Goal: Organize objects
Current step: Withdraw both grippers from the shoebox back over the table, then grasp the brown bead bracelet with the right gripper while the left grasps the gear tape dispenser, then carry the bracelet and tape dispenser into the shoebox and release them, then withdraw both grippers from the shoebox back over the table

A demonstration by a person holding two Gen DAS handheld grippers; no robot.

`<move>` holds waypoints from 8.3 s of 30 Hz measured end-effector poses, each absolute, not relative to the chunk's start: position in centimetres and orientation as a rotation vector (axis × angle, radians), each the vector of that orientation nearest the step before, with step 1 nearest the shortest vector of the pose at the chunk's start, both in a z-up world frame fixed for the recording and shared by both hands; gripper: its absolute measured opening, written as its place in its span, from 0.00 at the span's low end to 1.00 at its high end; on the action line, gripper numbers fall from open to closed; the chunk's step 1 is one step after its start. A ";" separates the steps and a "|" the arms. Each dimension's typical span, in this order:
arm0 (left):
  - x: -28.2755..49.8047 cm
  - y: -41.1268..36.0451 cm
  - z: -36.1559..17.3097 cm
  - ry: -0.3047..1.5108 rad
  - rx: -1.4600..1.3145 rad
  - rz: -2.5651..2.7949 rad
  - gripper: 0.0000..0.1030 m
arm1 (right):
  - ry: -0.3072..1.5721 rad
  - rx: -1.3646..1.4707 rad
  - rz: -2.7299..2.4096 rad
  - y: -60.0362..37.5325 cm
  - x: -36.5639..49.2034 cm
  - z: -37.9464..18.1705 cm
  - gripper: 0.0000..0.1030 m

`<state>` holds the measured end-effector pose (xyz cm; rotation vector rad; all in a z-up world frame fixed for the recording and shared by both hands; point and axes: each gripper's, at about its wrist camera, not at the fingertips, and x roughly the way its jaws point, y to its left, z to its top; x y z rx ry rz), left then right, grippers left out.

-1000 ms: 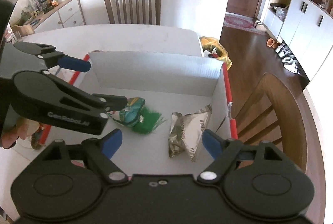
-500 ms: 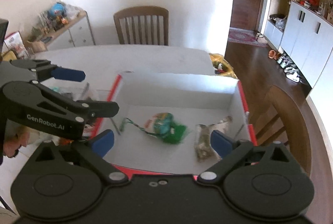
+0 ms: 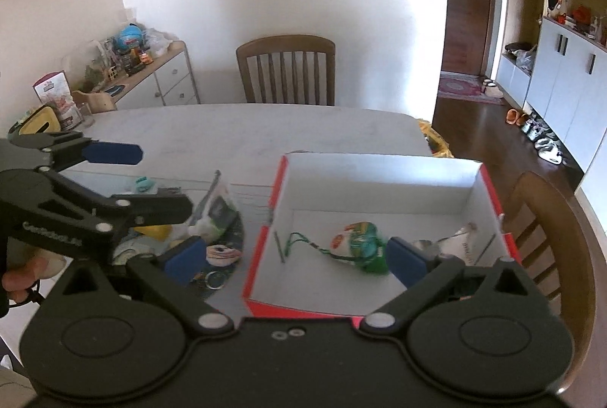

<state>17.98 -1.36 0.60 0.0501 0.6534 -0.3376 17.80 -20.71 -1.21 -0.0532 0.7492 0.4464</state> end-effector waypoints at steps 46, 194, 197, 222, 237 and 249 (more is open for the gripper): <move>13.8 13.0 -15.6 0.822 0.164 -0.164 1.00 | 1.031 -0.055 0.350 -5.6 18.9 -14.6 0.76; 32.2 -19.6 -13.2 1.134 0.364 -0.437 0.48 | 0.978 0.013 0.346 -30.2 32.2 -12.4 0.05; 32.7 -19.6 -13.3 1.150 0.367 -0.443 0.48 | 0.979 0.007 0.351 -30.2 32.3 -12.4 0.06; 30.5 -16.9 -9.0 1.005 0.234 -0.372 0.62 | 0.951 -0.009 0.414 -31.0 29.6 -9.2 0.31; 27.0 -12.6 -5.1 0.882 0.098 -0.314 0.65 | 0.890 -0.002 0.462 -29.7 26.8 -5.9 0.62; 23.0 -6.2 -1.4 0.780 0.014 -0.303 0.77 | 0.839 0.006 0.466 -26.0 23.8 -2.6 0.87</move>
